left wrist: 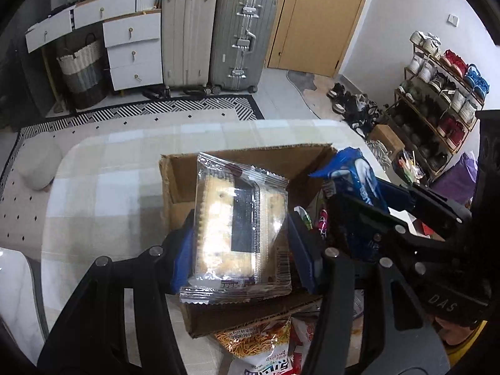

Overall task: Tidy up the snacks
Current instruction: 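Carry the cracker pack and blue Oreo pack over the SF box and release both, then withdraw both tools from the box back toward the remaining snacks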

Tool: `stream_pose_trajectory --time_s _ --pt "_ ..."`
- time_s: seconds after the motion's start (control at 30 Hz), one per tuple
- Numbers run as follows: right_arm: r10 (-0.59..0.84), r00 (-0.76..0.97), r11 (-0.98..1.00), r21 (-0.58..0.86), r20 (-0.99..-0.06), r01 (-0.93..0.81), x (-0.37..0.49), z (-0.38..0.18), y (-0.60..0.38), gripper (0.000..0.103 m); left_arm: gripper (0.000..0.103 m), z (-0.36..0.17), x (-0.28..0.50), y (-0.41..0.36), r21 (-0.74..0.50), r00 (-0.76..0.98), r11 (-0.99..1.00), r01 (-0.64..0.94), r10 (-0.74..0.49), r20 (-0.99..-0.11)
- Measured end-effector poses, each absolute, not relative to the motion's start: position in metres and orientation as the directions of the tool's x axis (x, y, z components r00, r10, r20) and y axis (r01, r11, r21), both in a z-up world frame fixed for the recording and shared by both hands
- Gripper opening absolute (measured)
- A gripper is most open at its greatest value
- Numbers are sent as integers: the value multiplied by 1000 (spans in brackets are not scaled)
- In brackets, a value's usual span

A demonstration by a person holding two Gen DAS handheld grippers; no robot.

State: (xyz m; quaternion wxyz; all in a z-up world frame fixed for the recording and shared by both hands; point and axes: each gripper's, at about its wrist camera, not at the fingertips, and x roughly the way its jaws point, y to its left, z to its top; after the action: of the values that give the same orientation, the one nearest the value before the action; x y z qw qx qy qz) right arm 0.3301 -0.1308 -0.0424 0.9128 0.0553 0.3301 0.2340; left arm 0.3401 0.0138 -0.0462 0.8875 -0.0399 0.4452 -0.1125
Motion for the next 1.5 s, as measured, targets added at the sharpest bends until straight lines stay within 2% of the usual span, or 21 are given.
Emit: stream_pose_trajectory --time_s 0.6,1.0,1.2,1.43,1.5 --pt "483 643 876 342 -595 -341 335 -64 -140 46 52 -91 338 -9 -150 531 969 194 -232 -815" --pt "496 620 868 362 -609 -339 331 -64 -134 46 55 -82 325 -8 -113 547 972 208 -211 -810" --pt "492 610 871 355 -621 -340 330 -63 -130 46 65 -75 310 6 -109 560 974 199 -204 -803" --pt "497 577 868 354 -648 -349 338 -70 -120 46 66 -68 282 18 -116 560 971 207 -215 -800" --pt "492 578 870 348 -650 -349 337 -70 -119 46 71 -62 270 22 -114 572 972 205 -213 -792"
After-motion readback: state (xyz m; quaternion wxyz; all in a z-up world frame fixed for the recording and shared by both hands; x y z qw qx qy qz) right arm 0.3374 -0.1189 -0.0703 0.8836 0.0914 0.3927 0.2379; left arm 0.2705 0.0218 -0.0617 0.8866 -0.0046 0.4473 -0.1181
